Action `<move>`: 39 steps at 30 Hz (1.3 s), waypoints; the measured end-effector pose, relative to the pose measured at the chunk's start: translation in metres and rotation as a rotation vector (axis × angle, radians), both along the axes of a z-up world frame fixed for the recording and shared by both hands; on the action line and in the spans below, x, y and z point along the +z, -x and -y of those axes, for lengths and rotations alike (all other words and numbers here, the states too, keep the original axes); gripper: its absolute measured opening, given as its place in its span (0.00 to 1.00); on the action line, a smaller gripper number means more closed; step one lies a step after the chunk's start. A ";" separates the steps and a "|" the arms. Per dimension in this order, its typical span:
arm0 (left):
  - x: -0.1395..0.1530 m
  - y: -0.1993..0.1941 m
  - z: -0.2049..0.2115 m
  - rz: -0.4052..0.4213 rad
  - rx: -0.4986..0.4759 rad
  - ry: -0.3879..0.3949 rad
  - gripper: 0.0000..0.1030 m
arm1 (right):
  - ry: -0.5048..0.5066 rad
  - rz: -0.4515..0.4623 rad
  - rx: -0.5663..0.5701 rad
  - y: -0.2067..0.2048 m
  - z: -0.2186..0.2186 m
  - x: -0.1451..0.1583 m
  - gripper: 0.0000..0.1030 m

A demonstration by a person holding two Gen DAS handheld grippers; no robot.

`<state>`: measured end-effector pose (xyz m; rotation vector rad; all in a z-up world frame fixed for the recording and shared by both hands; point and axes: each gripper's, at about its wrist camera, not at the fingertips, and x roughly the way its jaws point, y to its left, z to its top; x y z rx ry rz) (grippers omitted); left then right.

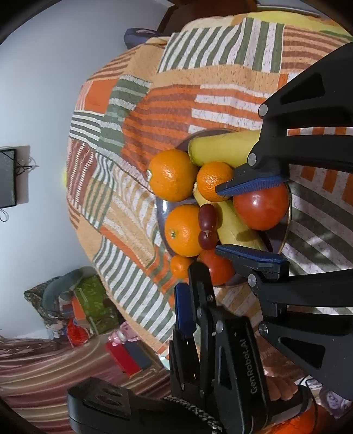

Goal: Organize fruits

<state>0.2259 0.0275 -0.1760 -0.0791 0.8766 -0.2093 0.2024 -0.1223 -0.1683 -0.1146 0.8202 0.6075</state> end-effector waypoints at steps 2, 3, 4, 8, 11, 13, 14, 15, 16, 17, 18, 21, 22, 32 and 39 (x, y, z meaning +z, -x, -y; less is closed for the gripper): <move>0.011 0.008 -0.003 0.030 0.013 0.000 0.34 | -0.007 0.022 -0.012 0.006 0.003 0.010 0.33; 0.017 0.011 -0.003 0.044 0.019 0.000 0.34 | -0.014 0.039 -0.019 0.010 0.006 0.017 0.33; 0.025 0.016 -0.005 0.064 0.028 -0.001 0.34 | -0.019 0.050 -0.024 0.012 0.008 0.022 0.33; 0.057 0.040 -0.006 0.149 0.052 -0.004 0.34 | -0.036 0.119 -0.046 0.030 0.018 0.052 0.33; 0.084 0.062 -0.005 0.229 0.066 -0.006 0.34 | -0.064 0.185 -0.064 0.049 0.026 0.078 0.33; 0.103 0.080 -0.004 0.287 0.071 -0.008 0.34 | -0.087 0.232 -0.078 0.063 0.033 0.095 0.33; 0.111 0.088 -0.003 0.313 0.072 -0.008 0.34 | -0.102 0.258 -0.085 0.072 0.037 0.105 0.33; 0.120 0.097 -0.001 0.343 0.073 -0.010 0.34 | -0.113 0.277 -0.091 0.076 0.039 0.110 0.33; 0.129 0.106 0.001 0.373 0.075 -0.013 0.34 | -0.127 0.301 -0.098 0.084 0.042 0.119 0.33; 0.137 0.113 0.003 0.400 0.077 -0.017 0.34 | -0.139 0.321 -0.103 0.092 0.045 0.125 0.33; 0.144 0.122 0.005 0.428 0.079 -0.020 0.34 | -0.150 0.342 -0.109 0.098 0.047 0.132 0.33; 0.166 0.146 0.011 0.501 0.078 -0.016 0.34 | -0.179 0.399 -0.129 0.116 0.053 0.148 0.33; 0.170 0.150 0.012 0.516 0.077 -0.013 0.34 | -0.190 0.416 -0.135 0.122 0.056 0.152 0.34; 0.193 0.198 0.020 0.640 0.121 -0.045 0.72 | -0.205 0.525 -0.180 0.151 0.058 0.169 0.66; 0.192 0.206 0.019 0.634 0.127 -0.036 0.88 | -0.173 0.550 -0.202 0.152 0.051 0.165 0.83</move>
